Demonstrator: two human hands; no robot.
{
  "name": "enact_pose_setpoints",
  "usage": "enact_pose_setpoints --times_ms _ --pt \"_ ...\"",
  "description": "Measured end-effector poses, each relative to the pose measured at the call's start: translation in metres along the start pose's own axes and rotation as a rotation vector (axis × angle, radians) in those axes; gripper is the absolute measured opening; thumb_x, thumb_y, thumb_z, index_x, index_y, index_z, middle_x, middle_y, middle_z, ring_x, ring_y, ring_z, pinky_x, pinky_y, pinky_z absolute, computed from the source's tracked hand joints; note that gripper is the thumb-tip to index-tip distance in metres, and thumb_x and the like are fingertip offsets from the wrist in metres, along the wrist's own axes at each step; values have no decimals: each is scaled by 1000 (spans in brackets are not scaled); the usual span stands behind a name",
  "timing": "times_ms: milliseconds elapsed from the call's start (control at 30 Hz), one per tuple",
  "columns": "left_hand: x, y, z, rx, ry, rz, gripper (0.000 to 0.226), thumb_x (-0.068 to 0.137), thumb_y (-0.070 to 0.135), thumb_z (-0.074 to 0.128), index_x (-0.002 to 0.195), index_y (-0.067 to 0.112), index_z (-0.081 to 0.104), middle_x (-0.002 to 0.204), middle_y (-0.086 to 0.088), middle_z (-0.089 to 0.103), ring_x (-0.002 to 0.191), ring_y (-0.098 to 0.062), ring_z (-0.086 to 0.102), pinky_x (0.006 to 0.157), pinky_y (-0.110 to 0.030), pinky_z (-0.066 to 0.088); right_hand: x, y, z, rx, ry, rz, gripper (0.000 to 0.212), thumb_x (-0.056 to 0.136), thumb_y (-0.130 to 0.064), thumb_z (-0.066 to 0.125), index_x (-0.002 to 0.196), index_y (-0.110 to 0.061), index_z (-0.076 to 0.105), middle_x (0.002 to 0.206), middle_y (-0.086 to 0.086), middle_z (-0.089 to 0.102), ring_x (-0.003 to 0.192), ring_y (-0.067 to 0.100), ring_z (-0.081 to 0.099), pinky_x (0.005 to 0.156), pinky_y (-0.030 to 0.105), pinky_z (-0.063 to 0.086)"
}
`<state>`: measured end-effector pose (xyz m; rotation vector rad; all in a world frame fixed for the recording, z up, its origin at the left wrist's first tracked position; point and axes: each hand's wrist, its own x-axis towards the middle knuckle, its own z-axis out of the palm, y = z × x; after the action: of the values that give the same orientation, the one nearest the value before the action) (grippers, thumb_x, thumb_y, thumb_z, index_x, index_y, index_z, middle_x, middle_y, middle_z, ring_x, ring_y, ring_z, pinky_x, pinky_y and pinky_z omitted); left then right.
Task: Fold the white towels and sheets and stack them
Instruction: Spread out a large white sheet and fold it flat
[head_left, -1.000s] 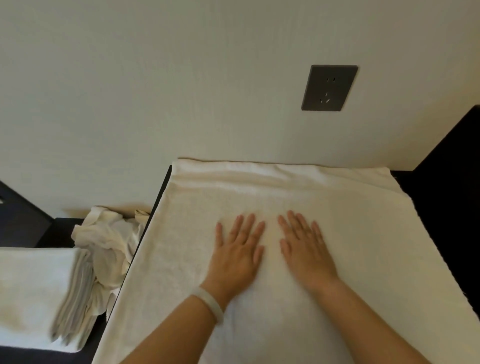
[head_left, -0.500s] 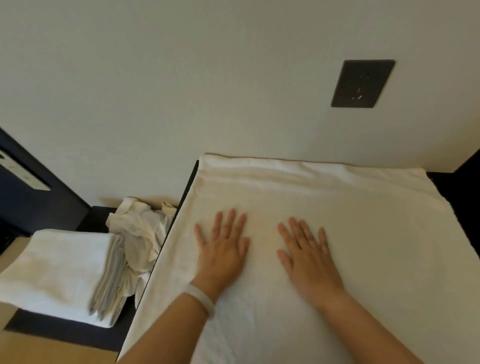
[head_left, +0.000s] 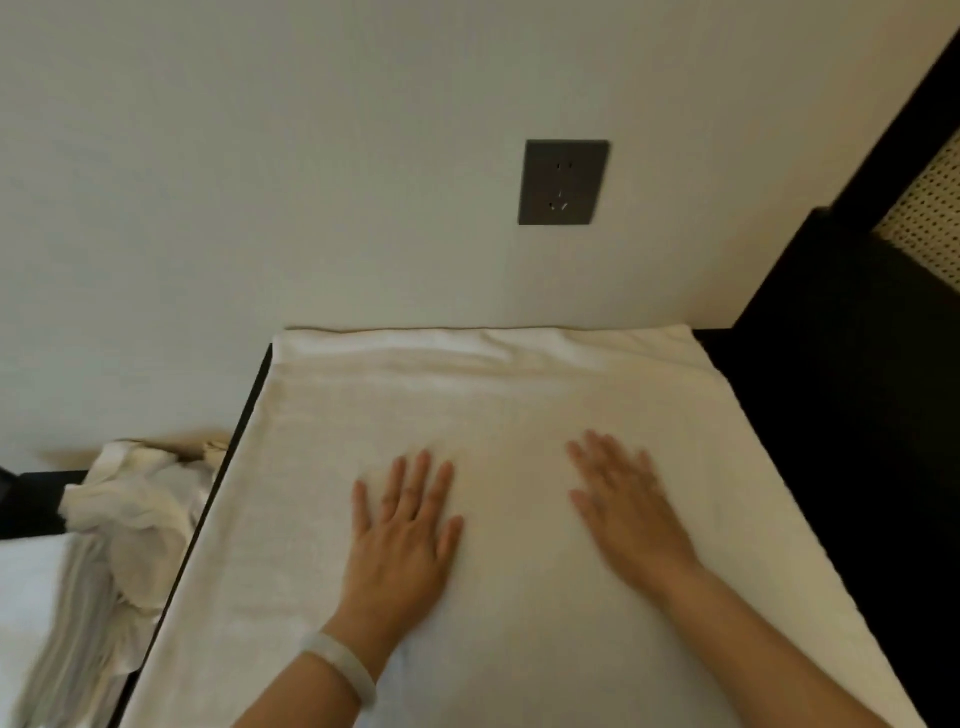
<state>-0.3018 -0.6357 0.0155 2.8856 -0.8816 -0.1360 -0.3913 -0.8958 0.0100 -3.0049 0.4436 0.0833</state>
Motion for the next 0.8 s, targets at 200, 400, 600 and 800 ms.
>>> enact_pose_setpoints --times_ms 200,400,600,800 --pt "-6 -6 -1 15 -49 -30 71 84 63 -15 151 40 -16 159 12 -21 149 -18 -19 119 -55 -8 -27 92 -34 89 -152 574 62 99 -60 15 155 -43 -6 165 -9 -11 152 23 -10 115 69 1" --pt "-51 -44 4 44 -67 -131 70 83 70 -19 148 45 -25 159 15 -27 146 -18 -29 117 -58 -11 -71 38 -13 -59 -147 247 69 89 -72 -7 151 -43 -18 159 -10 -26 150 20 -20 116 58 -11" --pt "-28 -47 1 28 -32 -124 71 87 70 -9 152 43 -13 162 13 -18 149 -19 -20 115 -63 -7 -44 30 -1 -50 -82 198 68 85 -70 -10 146 -45 -28 160 -10 -28 148 17 -28 117 55 -15" --pt "49 -56 -7 39 -69 -146 66 94 66 4 153 42 -13 163 11 -18 150 -21 -16 115 -66 -1 26 38 -12 22 -127 213 69 91 -69 2 154 -44 -11 163 -10 -20 150 18 -21 117 58 -12"
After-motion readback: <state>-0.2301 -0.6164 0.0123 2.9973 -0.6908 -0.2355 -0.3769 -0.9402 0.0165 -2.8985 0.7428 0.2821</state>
